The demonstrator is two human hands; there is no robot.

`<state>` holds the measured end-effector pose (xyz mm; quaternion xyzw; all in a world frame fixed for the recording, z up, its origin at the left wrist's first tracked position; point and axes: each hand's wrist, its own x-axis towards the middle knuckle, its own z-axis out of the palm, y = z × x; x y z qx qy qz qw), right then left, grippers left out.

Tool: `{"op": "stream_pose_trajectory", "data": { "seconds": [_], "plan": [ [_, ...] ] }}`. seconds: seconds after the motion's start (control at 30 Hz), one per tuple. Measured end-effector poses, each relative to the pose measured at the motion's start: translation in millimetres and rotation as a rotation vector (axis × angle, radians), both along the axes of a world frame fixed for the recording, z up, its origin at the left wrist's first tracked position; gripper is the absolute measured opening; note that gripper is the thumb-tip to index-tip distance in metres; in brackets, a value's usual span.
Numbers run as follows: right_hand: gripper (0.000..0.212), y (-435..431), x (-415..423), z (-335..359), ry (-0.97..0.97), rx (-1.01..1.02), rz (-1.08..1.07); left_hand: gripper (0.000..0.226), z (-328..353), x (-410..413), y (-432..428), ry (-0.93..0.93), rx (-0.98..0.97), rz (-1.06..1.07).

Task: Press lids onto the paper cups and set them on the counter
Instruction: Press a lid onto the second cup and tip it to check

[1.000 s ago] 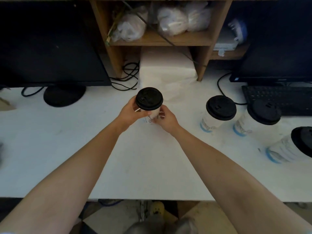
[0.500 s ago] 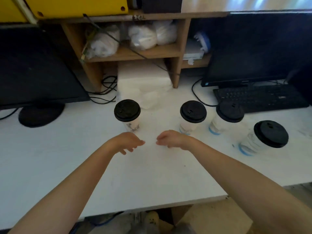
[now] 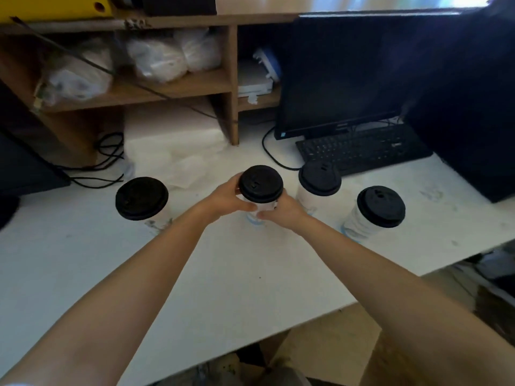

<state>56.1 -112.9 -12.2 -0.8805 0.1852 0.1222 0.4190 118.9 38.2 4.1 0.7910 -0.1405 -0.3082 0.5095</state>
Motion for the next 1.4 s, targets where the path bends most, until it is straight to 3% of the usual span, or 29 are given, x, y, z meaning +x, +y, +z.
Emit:
{"op": "stream_pose_trajectory", "data": {
  "seconds": [0.17,0.47,0.6,1.0,1.13,1.23,1.3,1.4],
  "plan": [
    [0.074,3.1,4.1,-4.1,-0.133,0.107,-0.064,0.080,-9.1,0.7,3.2,-0.032,-0.078,0.083],
    [0.068,41.5,-15.4,1.1,-0.205,0.206,0.062,0.078,5.3,-38.4,52.4,-0.111,-0.109,0.227],
    [0.069,64.8,-37.5,3.1,-0.196,0.300,0.106,0.076,7.9,-69.5,75.2,-0.127,-0.117,0.312],
    [0.071,85.1,-90.5,-15.1,-0.062,0.535,0.250,0.081,-22.0,-162.4,102.7,-0.300,0.109,0.534],
    [0.066,82.3,-92.7,-16.6,-0.008,0.587,0.268,0.079,-29.2,-171.2,101.5,-0.353,0.155,0.509],
    [0.049,79.7,-92.1,-15.1,-0.011,0.659,0.115,0.061,-26.2,-169.9,116.3,-0.318,0.192,0.441],
    [0.032,83.8,-90.2,-4.4,-0.076,0.709,-0.126,0.046,-14.9,-167.0,124.6,-0.337,0.083,0.572],
    [0.038,106.2,-82.6,19.1,-0.135,0.596,-0.190,0.036,8.2,-149.1,109.1,-0.312,-0.057,0.713]
  ]
}}
